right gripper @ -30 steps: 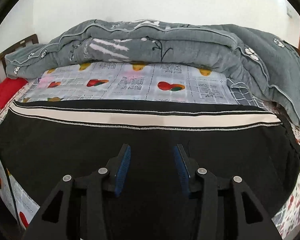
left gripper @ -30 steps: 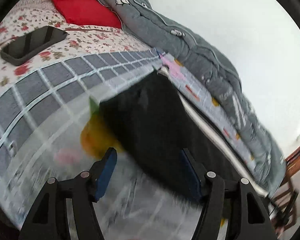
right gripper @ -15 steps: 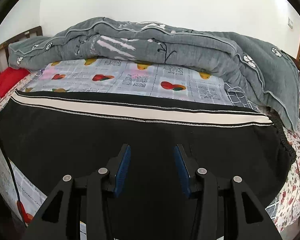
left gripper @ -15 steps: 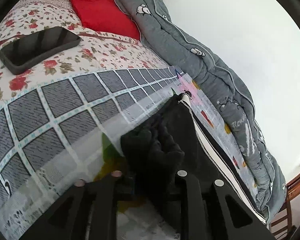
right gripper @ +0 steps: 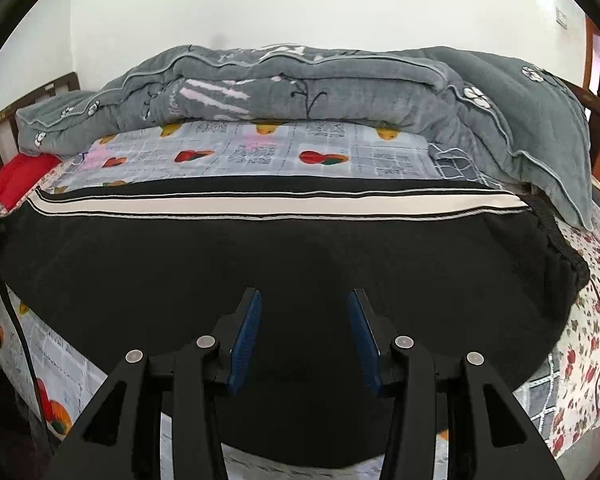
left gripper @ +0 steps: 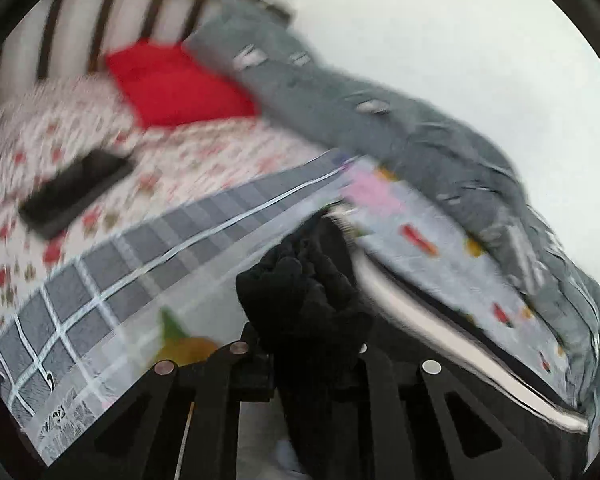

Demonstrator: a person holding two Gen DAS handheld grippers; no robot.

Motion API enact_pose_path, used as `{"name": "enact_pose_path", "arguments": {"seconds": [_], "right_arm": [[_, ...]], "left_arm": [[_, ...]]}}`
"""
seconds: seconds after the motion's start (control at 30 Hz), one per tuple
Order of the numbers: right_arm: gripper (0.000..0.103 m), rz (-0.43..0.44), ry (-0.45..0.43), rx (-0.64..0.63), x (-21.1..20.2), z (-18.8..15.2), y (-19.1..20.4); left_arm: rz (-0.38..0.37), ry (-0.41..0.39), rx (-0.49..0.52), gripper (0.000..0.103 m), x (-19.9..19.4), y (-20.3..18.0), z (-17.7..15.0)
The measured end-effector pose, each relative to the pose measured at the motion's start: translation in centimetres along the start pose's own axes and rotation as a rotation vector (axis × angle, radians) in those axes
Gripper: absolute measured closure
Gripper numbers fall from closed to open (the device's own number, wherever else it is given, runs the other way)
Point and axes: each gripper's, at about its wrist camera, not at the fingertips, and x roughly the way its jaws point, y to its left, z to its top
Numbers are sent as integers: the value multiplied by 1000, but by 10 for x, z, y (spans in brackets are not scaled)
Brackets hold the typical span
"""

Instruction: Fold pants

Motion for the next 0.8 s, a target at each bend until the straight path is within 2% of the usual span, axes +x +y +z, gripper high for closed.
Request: {"name": "enact_pose_path", "arguments": {"seconds": [0.07, 0.1, 0.17, 0.23, 0.3, 0.43, 0.5, 0.67, 0.8], "right_arm": [[58, 0, -12, 6, -3, -3, -9], [58, 10, -16, 16, -4, -5, -16], [58, 24, -19, 37, -5, -8, -26], [58, 35, -26, 60, -7, -11, -37], [58, 21, -39, 71, -11, -14, -46], [58, -1, -55, 81, -22, -18, -63], [58, -13, -58, 82, -27, -21, -70], [58, -43, -63, 105, -37, -31, -90], [58, -56, -27, 132, -34, -41, -101]], "left_arm": [[-13, -50, 86, 88, -20, -36, 0], [-43, -65, 123, 88, -29, -54, -1], [-151, -74, 194, 88, -44, -96, -8], [-207, -62, 262, 89, -53, -137, -22], [-246, -48, 353, 89, -58, -182, -45], [-351, 5, 541, 89, -59, -264, -112], [-385, 46, 592, 89, -59, -288, -146], [-545, 220, 642, 89, -58, -330, -235], [-471, 234, 706, 88, -55, -344, -272]]}}
